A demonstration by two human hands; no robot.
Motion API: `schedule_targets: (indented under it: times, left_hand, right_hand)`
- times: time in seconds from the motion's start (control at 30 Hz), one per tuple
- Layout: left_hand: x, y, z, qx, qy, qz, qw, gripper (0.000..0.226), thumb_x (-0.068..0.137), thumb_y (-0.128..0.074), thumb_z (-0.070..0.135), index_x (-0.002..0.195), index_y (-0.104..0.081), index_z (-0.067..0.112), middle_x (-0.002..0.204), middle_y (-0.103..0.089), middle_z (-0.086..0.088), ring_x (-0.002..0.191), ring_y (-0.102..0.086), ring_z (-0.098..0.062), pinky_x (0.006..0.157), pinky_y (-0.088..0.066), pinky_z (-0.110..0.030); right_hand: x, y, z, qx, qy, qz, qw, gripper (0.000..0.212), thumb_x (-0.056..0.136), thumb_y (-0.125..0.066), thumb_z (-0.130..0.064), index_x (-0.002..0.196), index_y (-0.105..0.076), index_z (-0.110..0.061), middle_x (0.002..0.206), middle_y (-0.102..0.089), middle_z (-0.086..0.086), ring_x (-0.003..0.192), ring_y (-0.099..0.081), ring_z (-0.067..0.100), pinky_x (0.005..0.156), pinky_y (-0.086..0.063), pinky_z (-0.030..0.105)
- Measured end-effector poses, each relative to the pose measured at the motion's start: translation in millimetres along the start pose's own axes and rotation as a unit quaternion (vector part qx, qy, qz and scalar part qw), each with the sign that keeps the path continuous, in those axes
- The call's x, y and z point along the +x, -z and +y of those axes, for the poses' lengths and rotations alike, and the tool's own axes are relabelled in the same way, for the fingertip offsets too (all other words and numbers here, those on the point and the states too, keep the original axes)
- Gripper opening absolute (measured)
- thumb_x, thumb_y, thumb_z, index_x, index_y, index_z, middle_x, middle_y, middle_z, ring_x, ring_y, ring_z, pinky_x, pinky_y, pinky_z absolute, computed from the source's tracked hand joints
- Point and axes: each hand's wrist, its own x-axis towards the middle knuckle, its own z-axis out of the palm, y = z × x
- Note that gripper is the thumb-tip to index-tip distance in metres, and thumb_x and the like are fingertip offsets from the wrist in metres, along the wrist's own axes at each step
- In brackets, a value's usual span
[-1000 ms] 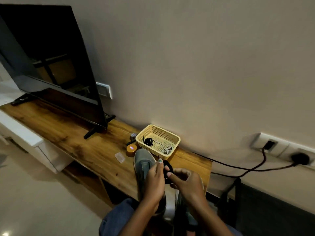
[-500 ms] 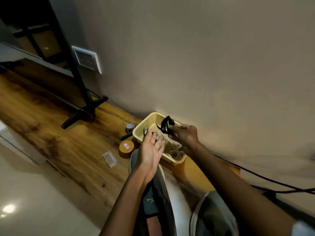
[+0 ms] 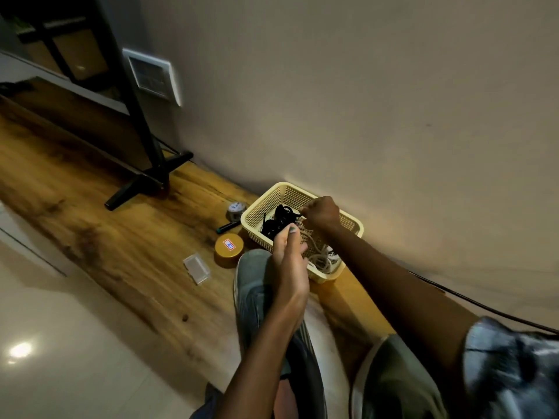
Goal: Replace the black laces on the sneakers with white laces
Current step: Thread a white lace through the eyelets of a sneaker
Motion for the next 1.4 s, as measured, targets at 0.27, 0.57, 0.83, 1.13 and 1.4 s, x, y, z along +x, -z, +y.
schedule_targets:
  times: [0.27,0.57,0.83,1.13,1.4]
  left_hand:
    - [-1,-2,-15,0.053,-0.011,0.005,0.999,0.039,0.102,-0.037,0.03,0.138,-0.044,0.017,0.141,-0.048,-0.007,0.125,-0.049,-0.025,0.095,-0.04,-0.031]
    - [-7,0,-18,0.119,-0.034,-0.005,0.992,0.037,0.102,-0.037,0.032,0.135,-0.046,0.018,0.13,-0.053,0.001,0.117,-0.054,-0.018,0.084,-0.04,-0.022]
    - [-9,0,-22,0.179,-0.084,-0.006,0.98,0.027,0.102,-0.039,0.029,0.121,-0.056,0.023,0.115,-0.057,0.009,0.105,-0.058,-0.011,0.07,-0.04,-0.011]
    - [-26,-7,-30,0.185,-0.171,0.029,0.967,0.019,0.099,-0.046,0.019,0.103,-0.061,0.028,0.11,-0.064,0.007,0.095,-0.061,-0.009,0.075,-0.049,-0.023]
    - [-94,-43,-46,0.057,-0.04,-0.102,0.992,0.012,0.099,-0.047,0.034,0.098,-0.059,0.035,0.098,-0.066,0.009,0.094,-0.064,-0.013,0.082,-0.051,-0.032]
  right_hand:
    - [-19,63,12,-0.33,0.15,-0.102,0.926,0.02,0.085,-0.064,0.0,0.103,-0.071,-0.003,0.108,-0.07,0.014,0.098,-0.066,0.024,0.085,-0.054,0.034]
    - [-29,39,31,-0.498,0.197,-0.187,0.824,0.036,0.083,-0.069,-0.009,0.116,-0.057,-0.001,0.119,-0.059,0.018,0.111,-0.056,0.031,0.081,-0.045,0.031]
    - [-26,39,36,-0.448,0.215,-0.122,0.859,0.023,0.088,-0.062,-0.012,0.107,-0.061,0.001,0.111,-0.062,0.021,0.103,-0.06,0.033,0.076,-0.047,0.034]
    - [-80,114,4,-0.051,0.178,0.046,0.982,0.012,0.071,-0.076,0.0,0.078,-0.07,-0.007,0.072,-0.07,0.006,0.06,-0.063,0.015,0.058,-0.051,0.028]
    - [-184,157,41,0.153,0.071,0.044,0.985,0.014,0.074,-0.073,0.008,0.082,-0.067,-0.002,0.068,-0.068,0.012,0.054,-0.062,0.013,0.053,-0.052,0.025]
